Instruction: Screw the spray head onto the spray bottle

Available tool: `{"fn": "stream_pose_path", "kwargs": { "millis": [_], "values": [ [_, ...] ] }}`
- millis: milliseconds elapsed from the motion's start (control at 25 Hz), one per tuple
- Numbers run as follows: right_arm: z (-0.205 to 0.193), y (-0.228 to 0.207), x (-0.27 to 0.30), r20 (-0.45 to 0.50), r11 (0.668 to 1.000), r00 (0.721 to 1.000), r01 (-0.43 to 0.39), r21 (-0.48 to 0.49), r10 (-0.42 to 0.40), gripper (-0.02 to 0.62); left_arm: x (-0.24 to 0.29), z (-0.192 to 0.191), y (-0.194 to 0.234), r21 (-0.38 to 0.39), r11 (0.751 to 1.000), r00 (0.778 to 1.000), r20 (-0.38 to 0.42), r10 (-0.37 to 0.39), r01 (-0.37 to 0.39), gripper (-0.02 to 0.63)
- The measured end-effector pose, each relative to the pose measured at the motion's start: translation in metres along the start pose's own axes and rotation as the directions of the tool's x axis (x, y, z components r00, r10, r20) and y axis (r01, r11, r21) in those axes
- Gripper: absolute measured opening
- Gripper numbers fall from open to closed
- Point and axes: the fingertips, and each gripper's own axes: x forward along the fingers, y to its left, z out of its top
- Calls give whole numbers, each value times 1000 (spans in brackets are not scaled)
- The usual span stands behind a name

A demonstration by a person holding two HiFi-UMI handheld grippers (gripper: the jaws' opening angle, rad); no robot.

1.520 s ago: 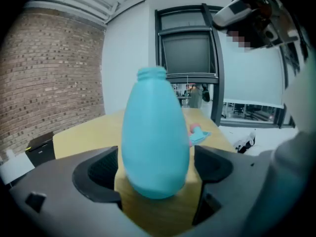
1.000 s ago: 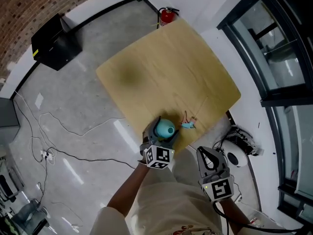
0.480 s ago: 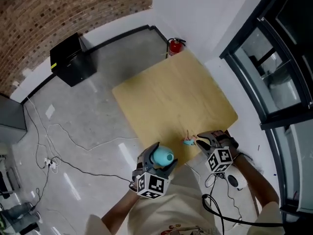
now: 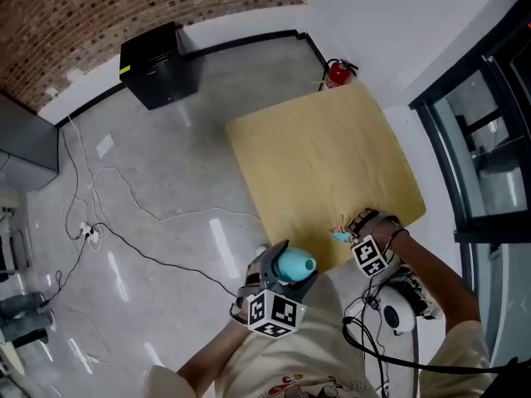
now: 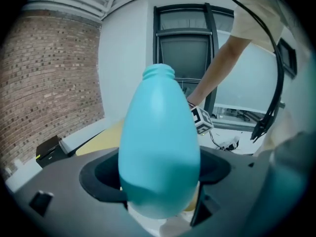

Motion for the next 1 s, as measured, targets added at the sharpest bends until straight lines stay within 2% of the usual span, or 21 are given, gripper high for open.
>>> {"fn": "stream_pose_path", "kwargs": {
  "millis": [160,360,440,480,520,560,600,640,720,760,800,880,920,960,1000],
  "values": [
    [10,-8,23,-25,999,1000,-16,-43,15,152,-2,-13,4,8,1000,1000,-29,9,-9,426],
    [18,-9,33,-64,996,998,-35,-86,30,138,-4,-1,10,10,1000,1000,4,-2,2,426],
    [22,-18,23,-41,1000,999,-1,-8,0,135,-3,5,13,26,1000,1000,8,0,0,426],
    [23,-28,13,-11,996,999,35,86,-35,135,-2,9,16,31,999,1000,9,7,-7,426],
    [21,-42,-2,25,975,996,78,207,-85,135,-1,15,21,33,999,1000,15,16,-17,426],
    [17,-58,-21,60,933,987,119,338,-148,133,0,21,26,31,999,999,23,23,-24,426],
    [12,-73,-43,90,871,971,155,466,-221,133,0,28,28,26,999,999,28,25,-26,426],
    [5,-89,-70,113,792,947,182,583,-302,133,0,35,29,20,1000,999,31,23,-24,426],
    [-14,-118,-132,142,595,869,198,779,-475,133,1,50,30,17,1000,999,35,20,-21,426],
    [-26,-131,-164,144,488,814,185,853,-562,133,3,60,31,25,999,999,42,21,-22,426],
    [-38,-141,-196,140,381,749,160,910,-647,133,4,70,32,34,999,998,53,21,-23,425],
    [-63,-155,-262,112,191,591,73,979,-799,133,7,89,30,42,999,998,65,24,-26,426],
    [-73,-157,-294,96,120,502,15,993,-859,133,8,96,27,39,999,998,57,30,-32,426],
    [-82,-156,-324,88,73,410,-52,996,-908,133,9,103,23,36,999,998,42,40,-41,426],
    [-90,-153,-352,81,45,319,-119,992,-944,133,10,110,19,36,998,998,27,50,-51,426]
  ]
}}
